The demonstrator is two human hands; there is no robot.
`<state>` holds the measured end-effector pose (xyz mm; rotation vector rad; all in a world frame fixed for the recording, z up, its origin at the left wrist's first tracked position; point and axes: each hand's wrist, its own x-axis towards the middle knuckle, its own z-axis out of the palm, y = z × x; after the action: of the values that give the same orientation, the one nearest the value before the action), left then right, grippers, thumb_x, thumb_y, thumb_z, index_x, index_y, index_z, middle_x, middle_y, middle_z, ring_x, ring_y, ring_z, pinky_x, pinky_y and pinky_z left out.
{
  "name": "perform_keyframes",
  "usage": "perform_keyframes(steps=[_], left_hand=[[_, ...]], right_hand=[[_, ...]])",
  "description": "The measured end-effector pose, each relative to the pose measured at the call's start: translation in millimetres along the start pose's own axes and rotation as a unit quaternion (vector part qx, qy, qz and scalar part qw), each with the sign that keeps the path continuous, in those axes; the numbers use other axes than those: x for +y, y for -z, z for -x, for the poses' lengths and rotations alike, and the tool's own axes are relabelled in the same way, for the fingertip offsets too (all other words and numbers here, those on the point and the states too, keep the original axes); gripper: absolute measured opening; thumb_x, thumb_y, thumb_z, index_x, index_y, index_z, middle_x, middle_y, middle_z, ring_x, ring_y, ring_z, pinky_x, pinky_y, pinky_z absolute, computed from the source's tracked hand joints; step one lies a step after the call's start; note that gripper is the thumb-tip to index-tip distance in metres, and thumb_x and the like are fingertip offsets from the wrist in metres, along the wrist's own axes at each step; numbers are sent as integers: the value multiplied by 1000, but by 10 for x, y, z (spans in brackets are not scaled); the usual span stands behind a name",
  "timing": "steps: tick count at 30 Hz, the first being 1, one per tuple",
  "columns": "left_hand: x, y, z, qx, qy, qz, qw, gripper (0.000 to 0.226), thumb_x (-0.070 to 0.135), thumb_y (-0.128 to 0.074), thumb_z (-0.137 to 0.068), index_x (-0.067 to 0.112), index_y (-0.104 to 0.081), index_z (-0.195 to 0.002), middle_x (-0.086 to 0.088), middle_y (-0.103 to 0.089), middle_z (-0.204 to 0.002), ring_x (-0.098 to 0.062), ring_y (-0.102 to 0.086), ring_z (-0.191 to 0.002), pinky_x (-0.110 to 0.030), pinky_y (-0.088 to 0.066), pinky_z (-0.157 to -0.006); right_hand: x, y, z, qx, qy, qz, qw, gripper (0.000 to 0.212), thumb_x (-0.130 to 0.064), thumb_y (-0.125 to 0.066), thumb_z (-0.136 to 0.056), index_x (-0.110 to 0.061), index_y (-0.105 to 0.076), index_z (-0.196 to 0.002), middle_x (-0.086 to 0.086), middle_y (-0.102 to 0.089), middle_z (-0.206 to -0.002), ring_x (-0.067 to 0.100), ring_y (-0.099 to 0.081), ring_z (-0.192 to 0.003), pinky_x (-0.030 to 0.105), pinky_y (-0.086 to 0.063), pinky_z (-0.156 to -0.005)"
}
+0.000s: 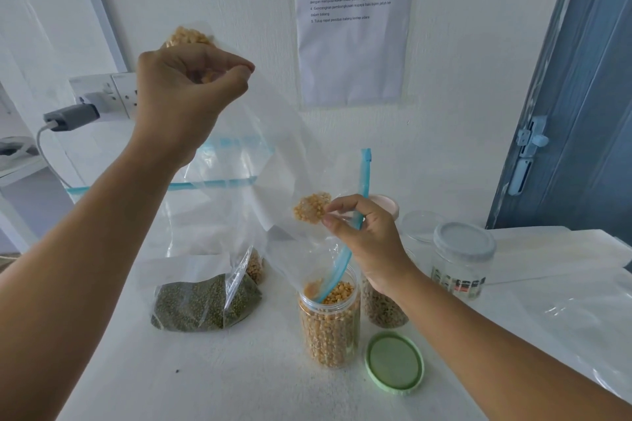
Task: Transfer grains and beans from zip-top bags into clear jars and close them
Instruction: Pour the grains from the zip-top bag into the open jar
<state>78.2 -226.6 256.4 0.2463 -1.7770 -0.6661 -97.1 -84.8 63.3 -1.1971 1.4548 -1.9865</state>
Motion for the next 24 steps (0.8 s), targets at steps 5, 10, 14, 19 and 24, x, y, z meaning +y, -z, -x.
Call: perform_keyframes(steps=[5,10,14,19,24], left_hand=[[-19,8,10,2,4,7,1000,16,14,-79,-85,29,-81,-90,18,-77,-77,-12,-60,-77,-26,-54,-77],[-50,53,15,3,2,11,1000,23,17,-80,-84,40,-83,-83,13,-79,-80,-15,-63,-79,-29,-55,-79],[-45,80,20,3,-3,6,1000,25,16,-80,-84,41,-83,-83,16,-79,-82,-11,-66,-81,-28,-57,-81],[0,74,12,3,-6,13,1000,25,16,-80,-85,40,-83,-82,16,-78,-79,-11,-64,-79,-29,-56,-80],[2,74,10,3,-6,17,1000,27,15,-80,-84,42,-83,-82,16,-78,-79,-11,-64,-79,-28,-55,-79]], right_hand=[[-58,-6,-15,-35,-10,7,999,21,-13,-75,-93,-32,-81,-100,-24,-71,-120,1,-60,-125,32,-48,-112],[-75,-24,-22,-6,5,0,1000,12,-12,-78,-91,-18,-80,-101,-10,-78,-102,14,-71,-107,35,-55,-103],[-56,-44,-10,11,22,-10,1000,9,-12,-80,-88,-15,-80,-96,-7,-78,-95,16,-72,-100,30,-57,-96],[-71,-15,-45,32,34,-14,999,9,-9,-79,-90,-16,-80,-94,-1,-78,-95,18,-72,-99,31,-58,-93],[-91,-15,-66,38,36,-9,999,13,-9,-80,-89,-23,-78,-89,-4,-75,-89,14,-69,-91,25,-54,-86]])
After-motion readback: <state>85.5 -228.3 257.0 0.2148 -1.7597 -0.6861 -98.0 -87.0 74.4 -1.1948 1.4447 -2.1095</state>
